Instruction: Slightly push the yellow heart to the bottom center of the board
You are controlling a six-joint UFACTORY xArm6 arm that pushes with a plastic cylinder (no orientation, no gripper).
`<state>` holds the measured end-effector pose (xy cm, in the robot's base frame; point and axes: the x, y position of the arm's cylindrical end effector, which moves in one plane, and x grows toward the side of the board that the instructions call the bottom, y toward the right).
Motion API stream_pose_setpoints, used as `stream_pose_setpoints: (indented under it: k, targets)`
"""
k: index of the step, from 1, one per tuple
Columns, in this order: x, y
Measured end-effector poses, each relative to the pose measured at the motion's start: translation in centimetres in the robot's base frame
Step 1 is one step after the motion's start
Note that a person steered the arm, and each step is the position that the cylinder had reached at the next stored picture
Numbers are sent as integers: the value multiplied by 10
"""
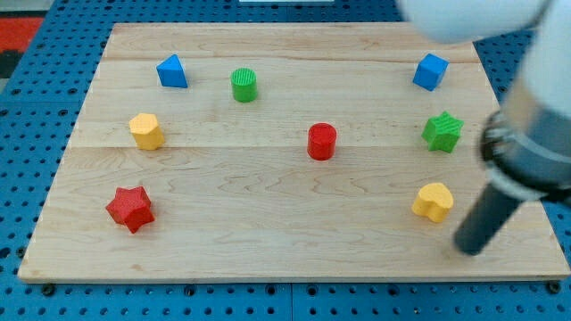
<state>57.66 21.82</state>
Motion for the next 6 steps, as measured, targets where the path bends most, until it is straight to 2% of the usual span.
stream_pose_setpoints:
  k: [1, 2, 3, 4, 5, 6]
  targets:
    - [-45, -31]
    - [-52, -143]
    - [-65, -188]
    - [-99, -218]
    - [-53, -230]
    - [-60, -227]
